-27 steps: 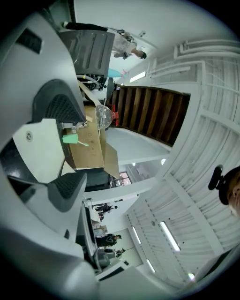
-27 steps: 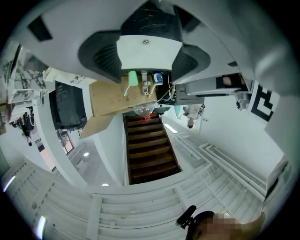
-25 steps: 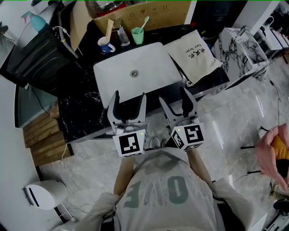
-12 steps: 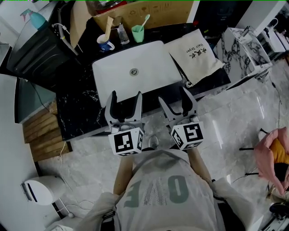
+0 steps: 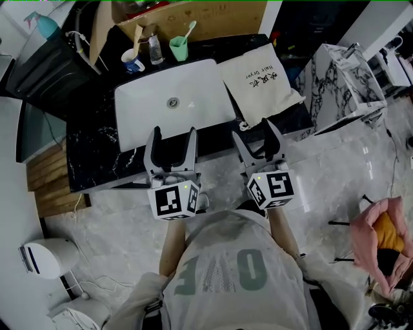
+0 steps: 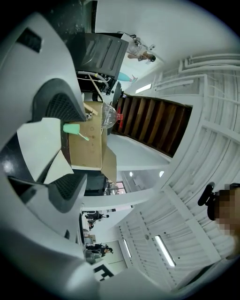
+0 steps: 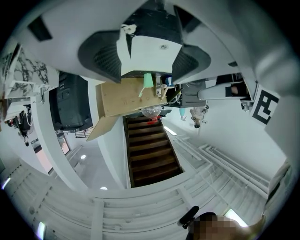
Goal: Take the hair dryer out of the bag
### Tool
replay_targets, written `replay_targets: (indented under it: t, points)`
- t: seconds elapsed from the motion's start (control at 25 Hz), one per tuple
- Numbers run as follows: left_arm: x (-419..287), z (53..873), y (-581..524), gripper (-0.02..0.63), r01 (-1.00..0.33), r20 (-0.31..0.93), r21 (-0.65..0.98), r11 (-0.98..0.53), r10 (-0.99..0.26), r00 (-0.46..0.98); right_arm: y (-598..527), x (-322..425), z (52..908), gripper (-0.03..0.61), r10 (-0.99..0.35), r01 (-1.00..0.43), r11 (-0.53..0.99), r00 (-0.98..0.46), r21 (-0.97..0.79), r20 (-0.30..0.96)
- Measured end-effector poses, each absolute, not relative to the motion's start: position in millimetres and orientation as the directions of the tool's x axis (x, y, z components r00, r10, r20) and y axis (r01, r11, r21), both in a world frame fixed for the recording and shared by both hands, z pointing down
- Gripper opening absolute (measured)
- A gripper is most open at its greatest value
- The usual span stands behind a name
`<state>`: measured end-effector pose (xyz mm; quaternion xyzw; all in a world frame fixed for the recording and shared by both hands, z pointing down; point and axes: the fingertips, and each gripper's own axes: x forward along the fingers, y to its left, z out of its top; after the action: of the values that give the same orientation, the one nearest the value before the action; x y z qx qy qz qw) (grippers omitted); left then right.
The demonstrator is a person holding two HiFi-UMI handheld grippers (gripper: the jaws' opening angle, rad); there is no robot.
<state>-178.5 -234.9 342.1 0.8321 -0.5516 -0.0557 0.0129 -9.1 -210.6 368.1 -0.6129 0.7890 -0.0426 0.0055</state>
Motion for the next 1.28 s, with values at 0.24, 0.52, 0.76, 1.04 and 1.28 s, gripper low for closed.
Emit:
replay_targets:
  t: [0.24,0.52,0.76,1.04,1.28]
  points:
    - [-114.4,332.5,-231.6,0.321,-0.93,-0.1,0.061,-0.363,-0.929,0.356,-215.7,52.3,364.7,0.325,-0.959,-0.959,0.277,-0.279,-0.056,0.044]
    - [-58.9,346.4,-232.1,0.321,-0.951,-0.075,0.057,-0.304,-0.951,0.299,-218.7,113.1,376.8,0.325,-0.94,-0.941,0.333,-0.336,-0.057,0.054]
    - [-18.8,357.4,-226.6,0.321,-0.966,-0.069,0.07,-0.248,-0.967,0.243,-220.2,160.8,387.6,0.325,-0.919,-0.922,0.386,-0.387,-0.025,0.076]
    - [6.4,357.1,-216.4,0.321,-0.977,-0.07,0.058,-0.207,-0.977,0.203,-219.6,199.0,393.9,0.324,-0.921,-0.924,0.381,-0.381,-0.011,0.086]
    - [19.7,355.6,-218.5,0.321,-0.979,-0.07,0.055,-0.195,-0.979,0.191,-232.1,215.5,391.3,0.325,-0.912,-0.897,0.409,-0.392,0.168,0.125]
